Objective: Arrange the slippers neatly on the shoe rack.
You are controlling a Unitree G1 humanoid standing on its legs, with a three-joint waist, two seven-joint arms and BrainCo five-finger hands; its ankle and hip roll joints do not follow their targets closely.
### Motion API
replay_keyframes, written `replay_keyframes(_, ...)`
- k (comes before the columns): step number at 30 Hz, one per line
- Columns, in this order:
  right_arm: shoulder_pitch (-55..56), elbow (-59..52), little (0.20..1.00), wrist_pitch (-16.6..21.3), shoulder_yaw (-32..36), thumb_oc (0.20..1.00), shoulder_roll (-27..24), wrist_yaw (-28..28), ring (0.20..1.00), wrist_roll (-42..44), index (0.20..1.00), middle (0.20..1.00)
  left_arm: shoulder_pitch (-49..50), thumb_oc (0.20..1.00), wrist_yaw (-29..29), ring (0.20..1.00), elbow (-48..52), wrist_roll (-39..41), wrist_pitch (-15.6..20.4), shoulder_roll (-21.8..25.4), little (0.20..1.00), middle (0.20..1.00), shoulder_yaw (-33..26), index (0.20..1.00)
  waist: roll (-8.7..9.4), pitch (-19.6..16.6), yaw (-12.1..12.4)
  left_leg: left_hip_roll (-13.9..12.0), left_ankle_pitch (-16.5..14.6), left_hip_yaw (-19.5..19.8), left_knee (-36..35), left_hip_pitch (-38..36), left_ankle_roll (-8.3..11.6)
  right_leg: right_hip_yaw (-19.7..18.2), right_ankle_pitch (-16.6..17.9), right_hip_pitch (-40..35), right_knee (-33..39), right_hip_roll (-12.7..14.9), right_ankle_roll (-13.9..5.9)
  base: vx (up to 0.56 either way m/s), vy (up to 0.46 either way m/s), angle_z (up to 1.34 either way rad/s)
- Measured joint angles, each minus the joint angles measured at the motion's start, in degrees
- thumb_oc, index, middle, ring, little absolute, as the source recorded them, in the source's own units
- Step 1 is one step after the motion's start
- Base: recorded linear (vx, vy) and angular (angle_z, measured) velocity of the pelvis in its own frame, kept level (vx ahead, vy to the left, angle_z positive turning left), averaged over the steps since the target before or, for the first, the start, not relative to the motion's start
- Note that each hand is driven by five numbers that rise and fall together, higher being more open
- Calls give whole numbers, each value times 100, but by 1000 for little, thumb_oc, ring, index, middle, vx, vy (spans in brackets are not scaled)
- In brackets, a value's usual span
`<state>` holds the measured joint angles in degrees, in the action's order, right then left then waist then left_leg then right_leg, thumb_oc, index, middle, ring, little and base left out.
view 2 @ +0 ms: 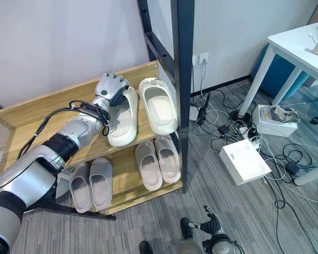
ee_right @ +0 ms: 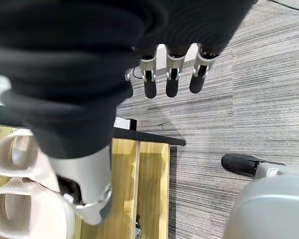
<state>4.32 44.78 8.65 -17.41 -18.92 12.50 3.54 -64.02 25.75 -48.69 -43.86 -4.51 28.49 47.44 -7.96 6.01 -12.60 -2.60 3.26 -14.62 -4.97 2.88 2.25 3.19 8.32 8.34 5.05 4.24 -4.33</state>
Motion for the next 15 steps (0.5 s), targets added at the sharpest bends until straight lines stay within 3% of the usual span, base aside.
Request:
replay_keyframes(1,3,1,1000,0,1,1000,-23,0,1000,0,1000,1000,-6,667,10,667,-67,2,-9,-56,667,667,-1,667,-1,-1,0,0,0,1,0,-1,0,2,0,-4,0,0,0,32,-9,2)
replay_keyframes(2,3,1,1000,0,0,1000,-42,0,1000,0,1000,1000,-14,1000,56,1000,-163,3,-35,-133,1000,1000,-10,1000,-1,-3,4,0,0,3,-1,-7,0,4,0,-13,0,1,0,30,-12,1)
replay_keyframes(9,-21,-2,1000,-8,-7,1000,-65,-7,1000,4,1000,1000,-188,1000,-77,1000,-432,279,-137,-312,1000,1000,-30,1000,-4,-11,4,-3,-3,18,-3,-73,2,12,10,-83,0,2,-1,5,-7,1)
replay_keyframes(15,-60,-11,1000,-50,-13,1000,-66,-71,1000,16,1000,1000,-199,1000,-593,1000,53,273,-85,-313,1000,1000,-7,1000,-10,-31,101,-9,6,265,-3,-162,5,264,-22,-289,-1,12,35,-16,-33,18)
